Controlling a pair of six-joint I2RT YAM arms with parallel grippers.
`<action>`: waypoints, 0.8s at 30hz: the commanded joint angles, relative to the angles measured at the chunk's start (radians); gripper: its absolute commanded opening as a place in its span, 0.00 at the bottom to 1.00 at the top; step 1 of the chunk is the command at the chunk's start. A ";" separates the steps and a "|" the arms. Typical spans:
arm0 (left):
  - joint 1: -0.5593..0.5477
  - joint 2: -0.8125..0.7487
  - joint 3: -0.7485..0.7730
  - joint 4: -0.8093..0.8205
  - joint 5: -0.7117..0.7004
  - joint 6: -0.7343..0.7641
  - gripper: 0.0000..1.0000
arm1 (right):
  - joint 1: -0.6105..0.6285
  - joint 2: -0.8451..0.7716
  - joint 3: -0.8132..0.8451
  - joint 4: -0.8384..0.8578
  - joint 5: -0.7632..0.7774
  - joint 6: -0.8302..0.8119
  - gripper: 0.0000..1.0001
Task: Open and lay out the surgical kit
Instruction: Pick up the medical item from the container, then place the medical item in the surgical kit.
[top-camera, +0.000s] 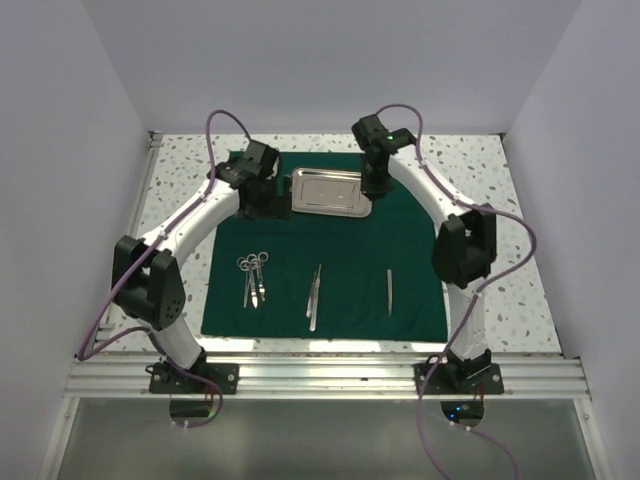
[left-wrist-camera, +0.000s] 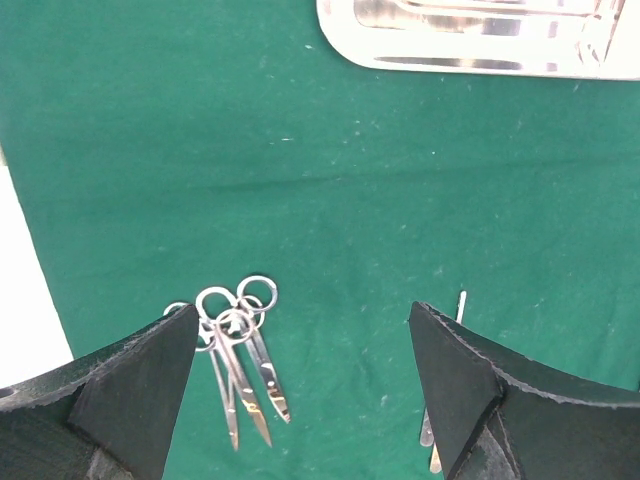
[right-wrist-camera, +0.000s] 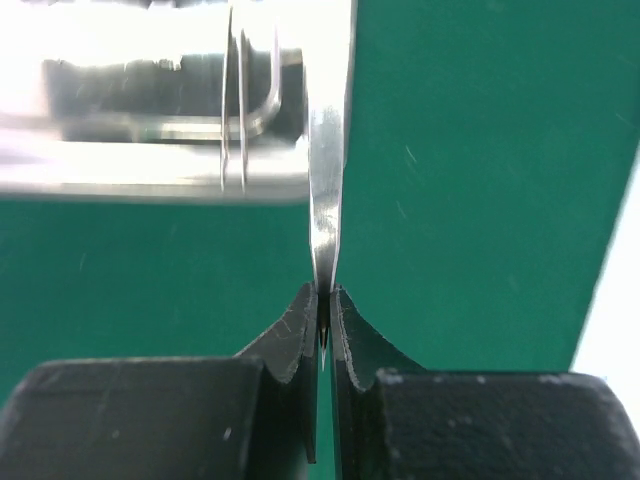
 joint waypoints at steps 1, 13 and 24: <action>0.007 0.041 0.017 0.058 0.048 0.026 0.89 | 0.001 -0.210 -0.107 -0.009 0.012 0.025 0.00; 0.007 0.118 0.046 0.081 0.084 0.034 0.90 | 0.120 -0.655 -0.928 0.085 -0.108 0.238 0.00; 0.007 0.141 0.066 0.072 0.092 0.027 0.89 | 0.154 -0.660 -1.103 0.141 -0.186 0.258 0.07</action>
